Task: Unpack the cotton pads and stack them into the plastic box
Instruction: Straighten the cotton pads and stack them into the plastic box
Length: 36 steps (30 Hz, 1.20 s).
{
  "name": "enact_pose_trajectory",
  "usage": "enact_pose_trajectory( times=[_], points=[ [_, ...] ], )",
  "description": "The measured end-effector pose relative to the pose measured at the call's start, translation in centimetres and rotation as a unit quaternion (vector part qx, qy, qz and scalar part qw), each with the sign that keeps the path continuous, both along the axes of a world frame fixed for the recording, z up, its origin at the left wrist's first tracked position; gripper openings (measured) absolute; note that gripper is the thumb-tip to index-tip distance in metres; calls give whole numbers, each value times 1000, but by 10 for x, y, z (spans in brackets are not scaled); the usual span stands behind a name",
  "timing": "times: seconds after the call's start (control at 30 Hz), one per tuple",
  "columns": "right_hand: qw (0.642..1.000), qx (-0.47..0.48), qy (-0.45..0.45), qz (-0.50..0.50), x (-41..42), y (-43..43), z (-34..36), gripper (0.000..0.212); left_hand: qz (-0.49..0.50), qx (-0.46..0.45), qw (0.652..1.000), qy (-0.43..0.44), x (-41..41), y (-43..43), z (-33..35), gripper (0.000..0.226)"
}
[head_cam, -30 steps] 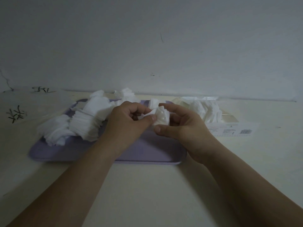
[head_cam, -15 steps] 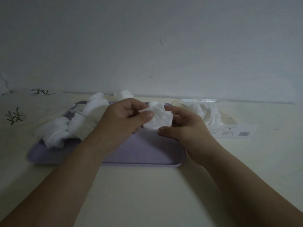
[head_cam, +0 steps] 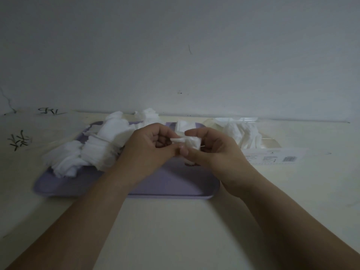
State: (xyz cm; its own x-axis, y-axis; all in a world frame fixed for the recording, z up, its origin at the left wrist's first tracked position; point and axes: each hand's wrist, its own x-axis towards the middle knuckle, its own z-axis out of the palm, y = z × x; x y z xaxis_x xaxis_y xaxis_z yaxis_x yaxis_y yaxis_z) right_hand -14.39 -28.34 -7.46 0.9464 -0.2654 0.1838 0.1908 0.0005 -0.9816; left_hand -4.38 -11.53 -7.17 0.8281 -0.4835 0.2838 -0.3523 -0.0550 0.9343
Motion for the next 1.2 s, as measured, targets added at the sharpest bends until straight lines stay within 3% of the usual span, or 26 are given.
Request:
enact_pose_trajectory(
  times=[0.1, 0.2, 0.27, 0.37, 0.43, 0.53, 0.7, 0.83, 0.93, 1.07, 1.2],
  points=[
    [1000, -4, -9, -30, 0, -1, 2, 24, -1, 31, 999, 29, 0, -3, 0, 45],
    [999, 6, -13, -43, -2, -2, 7, 38, -73, -4, 994, 83, -6, -6, 7, 19],
    [997, 45, -6, -62, -4, -5, 13, 46, -77, -25, 993, 89, -10, -10, 14, 13],
    [994, 98, 16, -34, -9, -10, 26, 32, -74, -42, 992, 90, -11, -20, 25, 10],
    [996, 72, 31, -36, -14, -20, 36, 19, -64, -30, 994, 88, -13, -34, 33, 7],
    [992, 33, 26, -120, -23, -40, 51, 11, -49, 4, 998, 47, -21, -64, 42, 15],
    [969, -97, 60, -221, -39, -76, 67, 22, -20, 23, 1000, 3, -40, -129, 55, 33],
    [947, -164, 103, -255, -47, -99, 68, 25, -41, 97, 991, -80, -50, -172, 56, 41],
    [918, -226, 120, -304, -54, -127, 67, 25, -29, 151, 981, -121, -46, -179, 54, 23],
    [852, -356, 156, -352, -51, -160, 59, 41, 11, 239, 951, -196, -33, -165, 48, 35],
    [794, -446, 202, -361, -36, -163, 47, 21, -12, 270, 936, -225, -39, -160, 35, 37]
  ],
)
